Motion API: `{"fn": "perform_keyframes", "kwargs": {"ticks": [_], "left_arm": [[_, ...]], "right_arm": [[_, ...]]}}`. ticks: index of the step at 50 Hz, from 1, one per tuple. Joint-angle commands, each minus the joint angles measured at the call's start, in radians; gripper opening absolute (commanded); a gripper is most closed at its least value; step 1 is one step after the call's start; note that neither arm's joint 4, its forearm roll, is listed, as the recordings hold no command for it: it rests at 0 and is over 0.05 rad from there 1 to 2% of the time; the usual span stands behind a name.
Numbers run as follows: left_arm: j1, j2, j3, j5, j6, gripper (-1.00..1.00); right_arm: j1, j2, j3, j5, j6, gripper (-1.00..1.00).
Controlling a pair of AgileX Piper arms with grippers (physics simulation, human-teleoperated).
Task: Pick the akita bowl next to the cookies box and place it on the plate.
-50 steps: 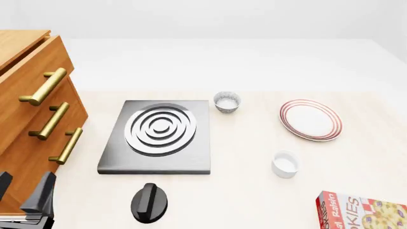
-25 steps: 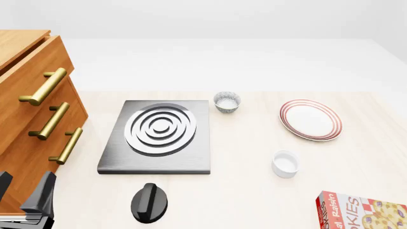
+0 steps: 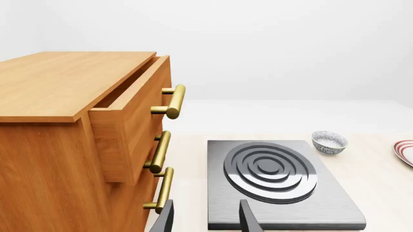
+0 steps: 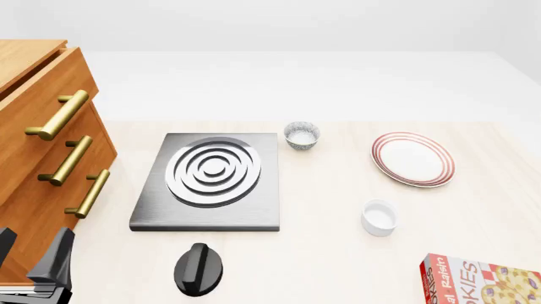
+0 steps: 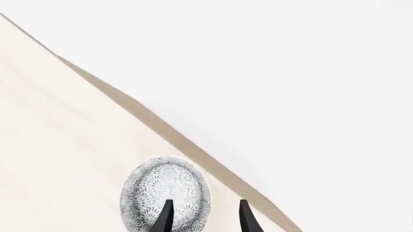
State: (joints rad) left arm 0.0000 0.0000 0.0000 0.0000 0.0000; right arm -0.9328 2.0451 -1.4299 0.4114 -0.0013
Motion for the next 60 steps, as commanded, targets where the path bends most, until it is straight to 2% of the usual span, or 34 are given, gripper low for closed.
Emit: {"fn": "perform_keyframes", "kwargs": {"ticks": [1,48,49,60], "left_arm": [[0.000,0.000,0.000,0.000,0.000,1.00],[0.000,0.000,0.000,0.000,0.000,1.00],[0.000,0.000,0.000,0.000,0.000,1.00],[0.000,0.000,0.000,0.000,0.000,1.00]], "right_arm": [[0.003,0.024,0.010,-0.016,-0.009,1.00],[0.001,0.105,-0.007,0.000,-0.043,1.00],[0.001,0.106,-0.008,0.000,-0.045,-1.00],[-0.001,0.107,-0.015,0.008,-0.050,-1.00]]}}
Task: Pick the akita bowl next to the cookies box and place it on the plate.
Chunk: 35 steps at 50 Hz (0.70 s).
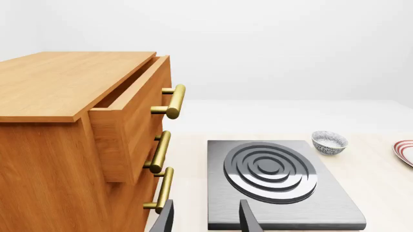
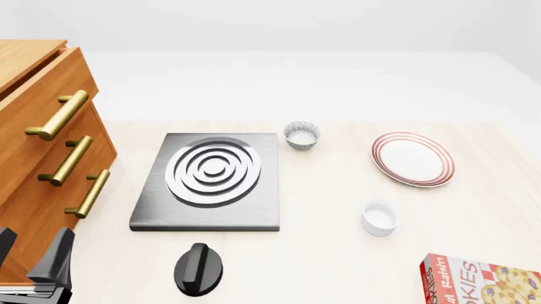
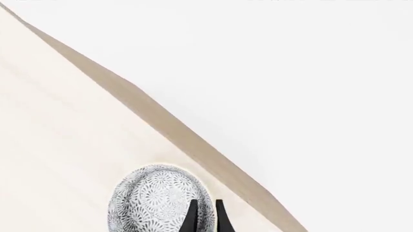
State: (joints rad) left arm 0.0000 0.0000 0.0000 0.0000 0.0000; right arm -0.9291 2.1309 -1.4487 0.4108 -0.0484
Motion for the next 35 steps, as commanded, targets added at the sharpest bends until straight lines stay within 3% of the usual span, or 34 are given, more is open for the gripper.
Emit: {"fn": "perform_keyframes", "kwargs": {"ticks": [1,10,35], "left_arm": [[0.000,0.000,0.000,0.000,0.000,1.00],[0.000,0.000,0.000,0.000,0.000,1.00],[0.000,0.000,0.000,0.000,0.000,1.00]], "right_arm": [[-0.001,0.021,0.003,0.010,0.003,-1.00],[0.030,-0.035,0.027,0.000,0.062,-1.00],[0.086,-0.238,0.096,0.028,0.122,-1.00]]}}
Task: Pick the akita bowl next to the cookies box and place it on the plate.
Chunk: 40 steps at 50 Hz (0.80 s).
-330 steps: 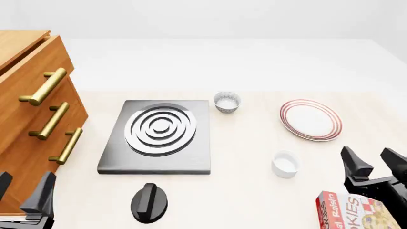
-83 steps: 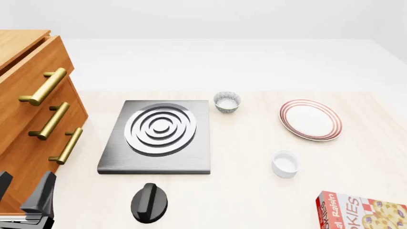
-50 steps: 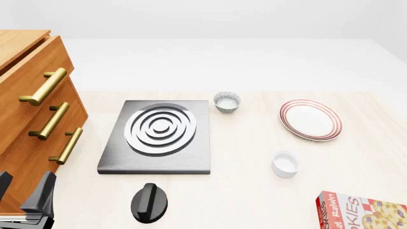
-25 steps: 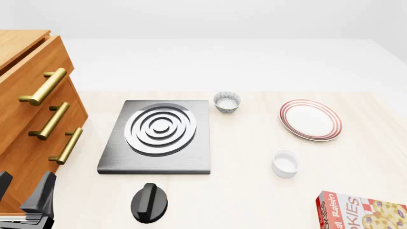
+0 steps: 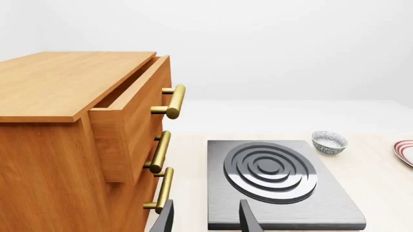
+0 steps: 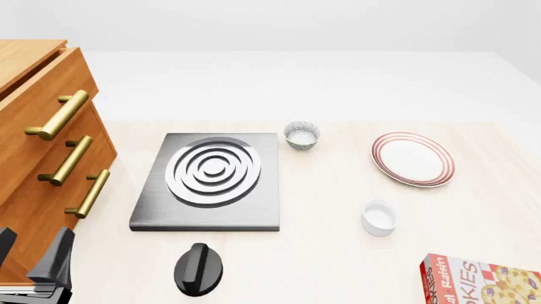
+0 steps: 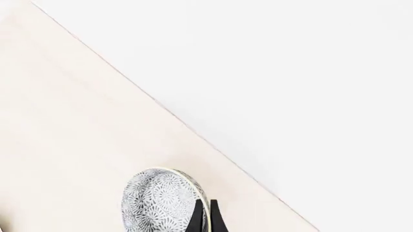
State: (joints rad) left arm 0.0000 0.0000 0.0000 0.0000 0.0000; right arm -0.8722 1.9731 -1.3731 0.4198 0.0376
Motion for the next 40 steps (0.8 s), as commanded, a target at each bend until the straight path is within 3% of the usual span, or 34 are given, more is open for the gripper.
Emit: {"fn": "perform_keyframes", "kwargs": {"ticks": [1,10,40], "left_arm": [[0.000,0.000,0.000,0.000,0.000,1.00],[0.000,0.000,0.000,0.000,0.000,1.00],[0.000,0.000,0.000,0.000,0.000,1.00]], "right_arm": [[0.037,-0.088,0.022,0.020,0.046,-1.00],[0.084,-0.146,0.013,0.056,0.106,-1.00],[0.146,-0.159,-0.028,0.117,0.151,-1.00]]}}
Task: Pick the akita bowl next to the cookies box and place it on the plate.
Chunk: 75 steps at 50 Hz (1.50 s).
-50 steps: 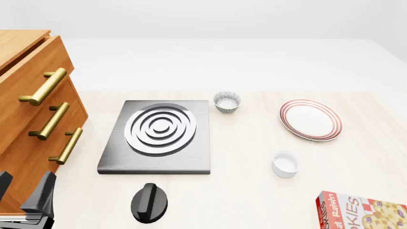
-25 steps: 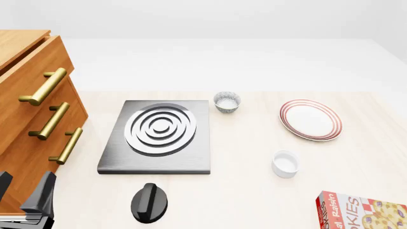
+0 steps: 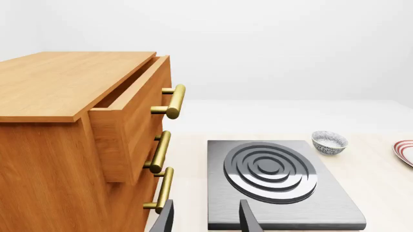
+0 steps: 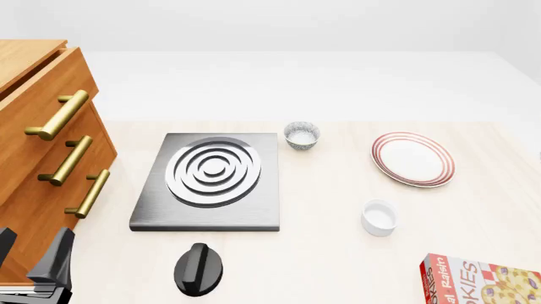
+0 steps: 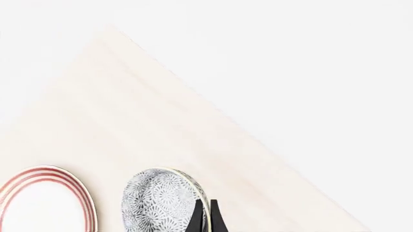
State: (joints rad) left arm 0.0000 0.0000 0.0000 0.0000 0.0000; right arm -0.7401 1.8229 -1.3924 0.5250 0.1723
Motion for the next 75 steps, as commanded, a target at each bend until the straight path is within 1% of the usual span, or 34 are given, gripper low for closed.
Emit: {"fn": "perform_keyframes", "kwargs": {"ticks": [1,3,4,6,7,13,20,25,26,27,28,30,32,33,36,38,40,43,44,45,46,48,50,55,57,61,62,65,67,69,70,72,74,75], "left_arm": [[0.000,0.000,0.000,0.000,0.000,1.00],[0.000,0.000,0.000,0.000,0.000,1.00],[0.000,0.000,0.000,0.000,0.000,1.00],[0.000,0.000,0.000,0.000,0.000,1.00],[0.000,0.000,0.000,0.000,0.000,1.00],[0.000,0.000,0.000,0.000,0.000,1.00],[0.000,0.000,0.000,0.000,0.000,1.00],[0.000,0.000,0.000,0.000,0.000,1.00],[0.000,0.000,0.000,0.000,0.000,1.00],[0.000,0.000,0.000,0.000,0.000,1.00],[0.000,0.000,0.000,0.000,0.000,1.00],[0.000,0.000,0.000,0.000,0.000,1.00],[0.000,0.000,0.000,0.000,0.000,1.00],[0.000,0.000,0.000,0.000,0.000,1.00],[0.000,0.000,0.000,0.000,0.000,1.00],[0.000,0.000,0.000,0.000,0.000,1.00],[0.000,0.000,0.000,0.000,0.000,1.00],[0.000,0.000,0.000,0.000,0.000,1.00],[0.000,0.000,0.000,0.000,0.000,1.00],[0.000,0.000,0.000,0.000,0.000,1.00],[0.000,0.000,0.000,0.000,0.000,1.00],[0.000,0.000,0.000,0.000,0.000,1.00],[0.000,0.000,0.000,0.000,0.000,1.00],[0.000,0.000,0.000,0.000,0.000,1.00],[0.000,0.000,0.000,0.000,0.000,1.00],[0.000,0.000,0.000,0.000,0.000,1.00],[0.000,0.000,0.000,0.000,0.000,1.00],[0.000,0.000,0.000,0.000,0.000,1.00],[0.000,0.000,0.000,0.000,0.000,1.00],[0.000,0.000,0.000,0.000,0.000,1.00],[0.000,0.000,0.000,0.000,0.000,1.00],[0.000,0.000,0.000,0.000,0.000,1.00],[0.000,0.000,0.000,0.000,0.000,1.00],[0.000,0.000,0.000,0.000,0.000,1.00]], "right_arm": [[0.014,-0.009,-0.009,0.012,0.017,-1.00],[0.014,-0.009,-0.009,0.012,0.017,-1.00],[0.081,-0.041,-0.023,0.048,0.038,-1.00],[0.082,-0.040,-0.024,0.051,0.040,-1.00],[0.099,-0.042,-0.020,0.050,0.053,-1.00],[0.135,-0.049,-0.027,0.065,0.072,-1.00],[0.173,-0.059,-0.028,0.080,0.085,-1.00],[0.217,-0.070,-0.017,0.081,0.118,-1.00],[0.228,-0.070,-0.014,0.081,0.128,-1.00],[0.270,-0.077,0.009,0.067,0.180,-1.00],[0.300,-0.084,0.027,0.053,0.213,-1.00],[0.298,-0.079,0.025,0.055,0.200,-1.00],[0.323,-0.078,0.041,0.043,0.223,-1.00],[0.311,-0.073,0.030,0.049,0.201,-1.00],[0.332,-0.070,0.038,0.042,0.221,-1.00],[0.336,-0.064,0.032,0.044,0.216,-1.00],[0.361,-0.060,0.039,0.038,0.244,-1.00],[0.371,-0.058,0.025,0.046,0.252,-1.00],[0.372,-0.057,0.016,0.051,0.244,-1.00],[0.353,-0.050,-0.002,0.066,0.212,-1.00],[0.353,-0.050,-0.002,0.066,0.212,-1.00],[0.384,-0.055,0.022,0.041,0.262,-1.00],[0.373,-0.046,0.010,0.048,0.248,-1.00],[0.414,-0.032,0.025,0.023,0.304,-1.00],[0.408,-0.019,0.007,0.028,0.295,-1.00],[0.427,-0.001,-0.014,0.032,0.318,-1.00],[0.442,0.004,-0.016,0.029,0.333,-1.00],[0.456,0.013,-0.032,0.026,0.341,-1.00],[0.470,0.012,-0.017,0.004,0.372,-1.00],[0.469,0.019,-0.012,-0.011,0.378,-1.00],[0.473,0.023,0.000,-0.029,0.396,-1.00],[0.470,0.032,-0.002,-0.037,0.392,-1.00],[0.481,0.038,0.017,-0.062,0.424,-1.00],[0.482,0.046,0.017,-0.069,0.427,-1.00]]}}
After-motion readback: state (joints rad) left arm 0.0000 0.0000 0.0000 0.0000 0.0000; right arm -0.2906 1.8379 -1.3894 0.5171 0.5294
